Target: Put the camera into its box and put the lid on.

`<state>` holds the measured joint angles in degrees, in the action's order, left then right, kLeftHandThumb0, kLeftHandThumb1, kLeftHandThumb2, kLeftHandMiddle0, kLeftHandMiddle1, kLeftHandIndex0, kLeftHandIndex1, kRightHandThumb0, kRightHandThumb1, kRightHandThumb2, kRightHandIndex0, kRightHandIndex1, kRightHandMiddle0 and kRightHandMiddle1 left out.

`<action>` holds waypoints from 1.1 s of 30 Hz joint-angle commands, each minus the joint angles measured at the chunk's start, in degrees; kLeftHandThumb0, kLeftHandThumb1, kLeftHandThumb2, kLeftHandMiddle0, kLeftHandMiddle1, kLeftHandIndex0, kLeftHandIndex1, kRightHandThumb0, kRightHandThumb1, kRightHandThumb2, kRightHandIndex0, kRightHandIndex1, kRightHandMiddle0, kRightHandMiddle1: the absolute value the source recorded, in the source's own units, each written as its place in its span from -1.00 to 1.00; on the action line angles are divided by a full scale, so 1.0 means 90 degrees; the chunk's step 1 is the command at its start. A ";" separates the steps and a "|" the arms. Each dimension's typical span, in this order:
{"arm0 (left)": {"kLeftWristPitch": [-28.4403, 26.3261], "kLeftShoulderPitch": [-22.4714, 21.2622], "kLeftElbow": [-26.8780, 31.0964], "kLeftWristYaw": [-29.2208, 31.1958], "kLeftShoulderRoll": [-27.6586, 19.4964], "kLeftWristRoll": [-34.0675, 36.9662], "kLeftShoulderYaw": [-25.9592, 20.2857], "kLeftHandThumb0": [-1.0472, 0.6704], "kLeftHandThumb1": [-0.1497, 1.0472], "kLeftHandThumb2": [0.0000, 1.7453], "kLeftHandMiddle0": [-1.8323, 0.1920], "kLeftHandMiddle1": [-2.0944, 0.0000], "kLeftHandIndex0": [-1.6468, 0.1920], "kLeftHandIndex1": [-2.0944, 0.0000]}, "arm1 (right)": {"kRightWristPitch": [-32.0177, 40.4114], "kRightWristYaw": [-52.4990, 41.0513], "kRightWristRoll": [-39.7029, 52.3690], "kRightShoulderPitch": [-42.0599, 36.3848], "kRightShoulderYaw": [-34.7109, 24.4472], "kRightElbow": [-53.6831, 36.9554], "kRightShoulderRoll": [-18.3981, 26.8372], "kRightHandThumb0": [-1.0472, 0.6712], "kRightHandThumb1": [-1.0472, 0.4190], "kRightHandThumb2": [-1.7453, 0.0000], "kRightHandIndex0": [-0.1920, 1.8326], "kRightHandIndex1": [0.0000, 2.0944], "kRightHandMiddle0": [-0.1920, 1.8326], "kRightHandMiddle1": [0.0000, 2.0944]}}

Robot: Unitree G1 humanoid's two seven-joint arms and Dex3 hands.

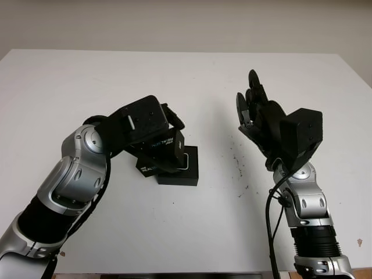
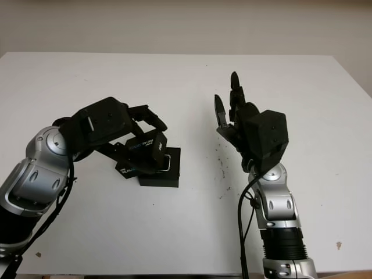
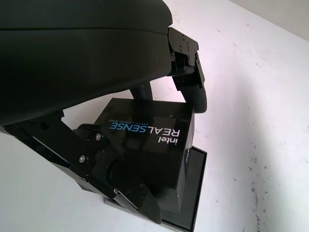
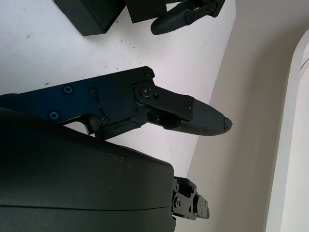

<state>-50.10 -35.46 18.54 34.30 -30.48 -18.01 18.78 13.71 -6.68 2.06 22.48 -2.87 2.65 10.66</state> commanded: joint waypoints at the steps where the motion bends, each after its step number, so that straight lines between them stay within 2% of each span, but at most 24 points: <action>1: -0.0136 -0.0150 0.0001 -0.0003 0.0086 0.0018 0.0076 -0.03 0.85 -0.94 0.41 -0.53 0.49 -0.46 | 0.0017 0.0050 -0.0045 -0.0027 0.0015 -0.0068 -0.0035 -0.49 -1.00 0.26 -1.00 -0.99 -1.00 -0.99; 7: -0.0530 -0.0306 0.0054 -0.0002 0.0199 0.0002 0.0261 -0.04 0.85 -0.94 0.46 -0.50 0.50 -0.48 | -0.0007 0.0151 -0.0061 -0.0035 -0.0011 0.0006 -0.0087 -0.51 -1.00 0.31 -0.99 -0.98 -0.99 -0.96; 11: -0.0799 -0.0390 0.0115 0.0006 0.0258 -0.0018 0.0477 -0.03 0.84 -0.94 0.34 -0.60 0.49 -0.50 | -0.0073 0.0151 -0.0076 -0.0029 0.0019 0.0043 -0.0105 -0.53 -1.00 0.31 -0.99 -0.97 -0.99 -0.96; 15: -0.0848 -0.0371 0.0143 -0.0027 0.0287 0.0031 0.0541 0.00 0.85 -0.94 0.34 -0.60 0.50 -0.48 | -0.0091 0.0133 -0.0071 -0.0038 0.0020 0.0062 -0.0115 -0.53 -1.00 0.31 -1.00 -0.97 -0.99 -0.96; 22: -0.0693 -0.0323 0.0004 -0.0159 0.0396 0.0057 0.0627 0.02 0.84 -0.94 0.38 -0.51 0.48 -0.42 | -0.0109 0.0107 -0.0098 -0.0117 0.0018 -0.0013 -0.0097 -0.52 -1.00 0.31 -0.99 -0.96 -0.98 -0.95; 27: -0.0629 -0.0366 -0.0028 -0.0219 0.0450 0.0028 0.0728 0.01 0.83 -0.94 0.34 -0.66 0.44 -0.41 | -0.0081 0.0077 -0.0077 -0.0130 0.0003 -0.0015 -0.0113 -0.51 -1.00 0.30 -1.00 -0.96 -0.99 -0.95; 33: -0.0108 -0.0224 -0.0087 -0.0367 0.0519 0.0079 0.0623 0.01 0.83 -0.94 0.30 -0.70 0.44 -0.47 | -0.0014 0.0114 -0.0133 -0.0129 0.0027 -0.0040 -0.0130 -0.52 -1.00 0.30 -0.98 -0.95 -0.97 -0.94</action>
<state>-52.26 -37.93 17.79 31.16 -26.64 -17.76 24.41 13.52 -5.80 0.90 21.31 -2.71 2.96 9.62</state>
